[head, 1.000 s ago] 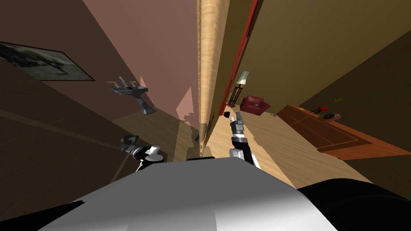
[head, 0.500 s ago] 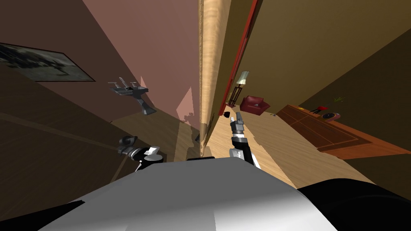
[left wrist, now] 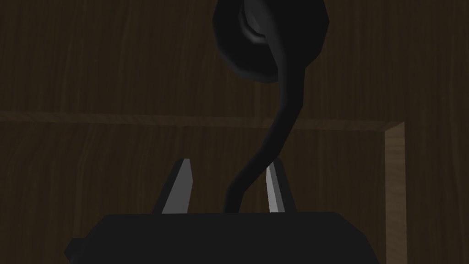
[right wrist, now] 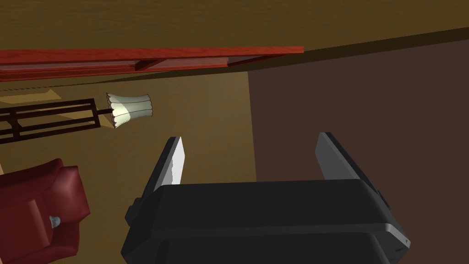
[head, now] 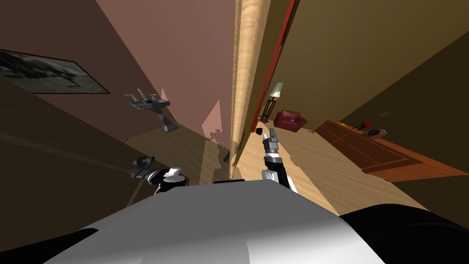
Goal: Push the door open
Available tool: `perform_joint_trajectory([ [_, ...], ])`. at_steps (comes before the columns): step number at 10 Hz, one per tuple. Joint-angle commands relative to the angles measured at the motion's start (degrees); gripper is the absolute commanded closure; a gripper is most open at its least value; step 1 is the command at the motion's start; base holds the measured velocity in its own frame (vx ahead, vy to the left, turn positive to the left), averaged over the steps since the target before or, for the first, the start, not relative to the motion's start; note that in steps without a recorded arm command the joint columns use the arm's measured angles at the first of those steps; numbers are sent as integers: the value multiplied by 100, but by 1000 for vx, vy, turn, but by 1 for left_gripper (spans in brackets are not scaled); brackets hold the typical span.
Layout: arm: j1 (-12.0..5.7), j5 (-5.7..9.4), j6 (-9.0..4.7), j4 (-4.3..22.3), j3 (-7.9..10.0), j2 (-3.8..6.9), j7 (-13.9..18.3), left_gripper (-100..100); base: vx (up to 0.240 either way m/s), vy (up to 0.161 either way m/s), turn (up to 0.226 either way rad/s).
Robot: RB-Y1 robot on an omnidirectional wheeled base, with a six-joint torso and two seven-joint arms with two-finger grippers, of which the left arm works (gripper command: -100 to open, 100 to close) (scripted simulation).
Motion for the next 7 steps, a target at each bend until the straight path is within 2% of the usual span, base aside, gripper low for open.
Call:
perform_joint_trajectory([
  [1,-1,5,-69,-193,31,9,-18,100,-2,16,11],
  [3,-97,51,-213,-254,325,-29,-179,100,2,47,-19],
  [4,-97,51,-213,-254,325,-29,-179,100,6,43,-13],
  [5,-145,74,-285,-284,473,-48,-260,100,14,37,-9],
  [6,-145,74,-285,-284,473,-48,-260,100,9,34,-9],
  [7,-193,97,-357,-314,622,-72,-341,100,17,46,-26],
])
